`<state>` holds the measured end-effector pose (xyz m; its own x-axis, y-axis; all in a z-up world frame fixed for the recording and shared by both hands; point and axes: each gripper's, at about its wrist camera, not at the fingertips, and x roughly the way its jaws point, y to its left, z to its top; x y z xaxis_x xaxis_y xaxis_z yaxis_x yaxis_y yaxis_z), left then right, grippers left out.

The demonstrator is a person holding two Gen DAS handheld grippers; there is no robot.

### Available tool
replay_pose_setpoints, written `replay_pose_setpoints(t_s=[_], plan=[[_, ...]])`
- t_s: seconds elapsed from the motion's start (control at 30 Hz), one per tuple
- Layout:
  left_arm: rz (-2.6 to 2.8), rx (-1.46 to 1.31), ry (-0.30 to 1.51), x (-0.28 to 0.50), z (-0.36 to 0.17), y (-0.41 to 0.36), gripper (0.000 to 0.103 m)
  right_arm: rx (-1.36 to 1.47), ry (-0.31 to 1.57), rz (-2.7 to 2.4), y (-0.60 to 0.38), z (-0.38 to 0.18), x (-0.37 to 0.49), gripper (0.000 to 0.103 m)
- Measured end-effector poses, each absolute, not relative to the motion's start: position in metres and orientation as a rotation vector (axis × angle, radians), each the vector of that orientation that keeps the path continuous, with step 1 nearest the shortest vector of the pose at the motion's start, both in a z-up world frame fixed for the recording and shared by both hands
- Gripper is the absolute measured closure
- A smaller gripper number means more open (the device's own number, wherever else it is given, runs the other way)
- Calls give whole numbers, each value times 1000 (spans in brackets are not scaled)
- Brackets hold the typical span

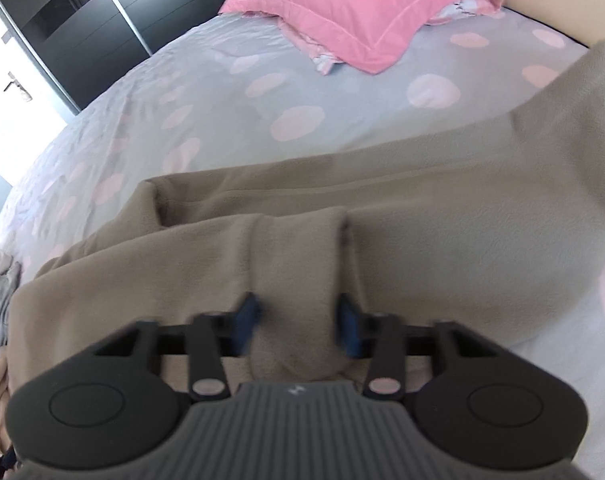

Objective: Fold clothes

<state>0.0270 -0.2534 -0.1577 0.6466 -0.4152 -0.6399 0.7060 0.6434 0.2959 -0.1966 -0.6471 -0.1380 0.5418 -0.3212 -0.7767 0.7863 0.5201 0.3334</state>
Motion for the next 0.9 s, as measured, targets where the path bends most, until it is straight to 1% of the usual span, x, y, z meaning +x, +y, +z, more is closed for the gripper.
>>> replay_pose_setpoints(t_s=[0.07, 0.13, 0.23, 0.33, 0.43, 0.53, 0.63, 0.67, 0.73, 0.8, 0.83, 0.87, 0.9], plan=[[-669, 476, 578, 36, -153, -242, 88, 718, 698, -725, -642, -131, -189, 94], [-644, 328, 623, 53, -149, -224, 89, 689, 648, -684, -632, -117, -181, 95], [-588, -10, 756, 93, -154, -184, 89, 647, 551, -611, -617, -93, -171, 95], [-559, -232, 895, 123, -176, -155, 89, 610, 447, -528, -607, -72, -168, 95], [-571, -157, 860, 117, -178, -162, 89, 605, 464, -533, -610, -76, -165, 95], [-584, -42, 830, 109, -173, -175, 87, 671, 569, -584, -624, -100, -166, 95], [-595, 39, 845, 108, -173, -178, 83, 757, 671, -606, -638, -127, -175, 95], [-599, 65, 849, 107, -174, -179, 79, 772, 712, -607, -640, -134, -177, 95], [-609, 122, 850, 103, -172, -179, 76, 776, 786, -602, -640, -146, -181, 94], [-609, 156, 850, 100, -172, -177, 69, 771, 806, -592, -639, -153, -184, 93], [-607, 182, 853, 98, -171, -177, 67, 771, 805, -589, -639, -154, -185, 90], [-602, 210, 860, 96, -170, -178, 61, 772, 795, -593, -639, -152, -188, 86], [-593, 230, 869, 95, -169, -177, 58, 772, 782, -599, -640, -150, -190, 76]])
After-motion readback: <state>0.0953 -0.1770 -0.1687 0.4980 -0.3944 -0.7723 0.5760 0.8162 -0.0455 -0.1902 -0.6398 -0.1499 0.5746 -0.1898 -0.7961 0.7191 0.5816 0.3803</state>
